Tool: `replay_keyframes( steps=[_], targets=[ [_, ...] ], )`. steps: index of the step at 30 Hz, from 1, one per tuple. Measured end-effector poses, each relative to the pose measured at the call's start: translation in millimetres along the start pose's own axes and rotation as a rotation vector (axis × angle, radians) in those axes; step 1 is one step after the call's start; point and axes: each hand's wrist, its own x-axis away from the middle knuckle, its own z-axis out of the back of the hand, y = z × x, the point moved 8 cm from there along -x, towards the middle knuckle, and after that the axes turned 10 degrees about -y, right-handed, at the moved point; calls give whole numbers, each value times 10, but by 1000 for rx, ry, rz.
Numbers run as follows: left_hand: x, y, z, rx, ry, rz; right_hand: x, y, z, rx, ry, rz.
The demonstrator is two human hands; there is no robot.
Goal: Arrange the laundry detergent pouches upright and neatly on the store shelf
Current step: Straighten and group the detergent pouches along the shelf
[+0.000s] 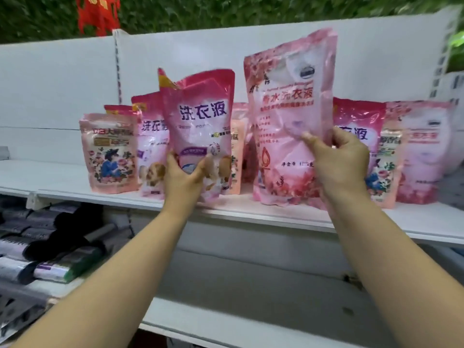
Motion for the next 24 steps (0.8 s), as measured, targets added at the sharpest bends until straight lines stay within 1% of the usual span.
replay_keyframes(
  steps=[2, 5, 9, 11, 12, 14, 15, 16, 17, 18, 19, 21, 22, 24],
  targets=[
    [-77, -94, -249, -12, -107, 65, 39, 110, 211, -22, 44, -33],
    [-191, -249, -506, -136, -269, 167, 110, 278, 459, -95, 84, -75],
    [-215, -302, -567, -185, -366, 247, 169, 392, 617, -147, 102, -103],
    [-170, -306, -539, -256, -375, 265, 181, 436, 616, -198, 97, -133],
    [-128, -299, -503, -318, -352, 258, 195, 451, 608, -239, 95, -148],
    [25, -140, -388, -385, -217, 171, 203, 456, 596, -308, 85, -165],
    [153, 22, -339, -365, -128, 81, 202, 459, 593, -339, 77, -173],
    [307, 215, -357, -311, -78, -7, 200, 457, 596, -375, 67, -184],
    [440, 381, -451, -239, -97, -65, 188, 453, 597, -404, 56, -188],
    [542, 514, -628, -141, -183, -81, 181, 434, 596, -423, 44, -192],
    [617, 613, -854, -33, -309, -61, 171, 410, 595, -432, 25, -189],
    [706, 737, -1287, 132, -531, 23, 156, 349, 609, -441, -22, -175],
    [705, 764, -1439, 186, -584, 74, 156, 305, 645, -434, -41, -161],
    [664, 836, -1665, 266, -595, 118, 137, 221, 824, -394, -57, -120]
  ],
)
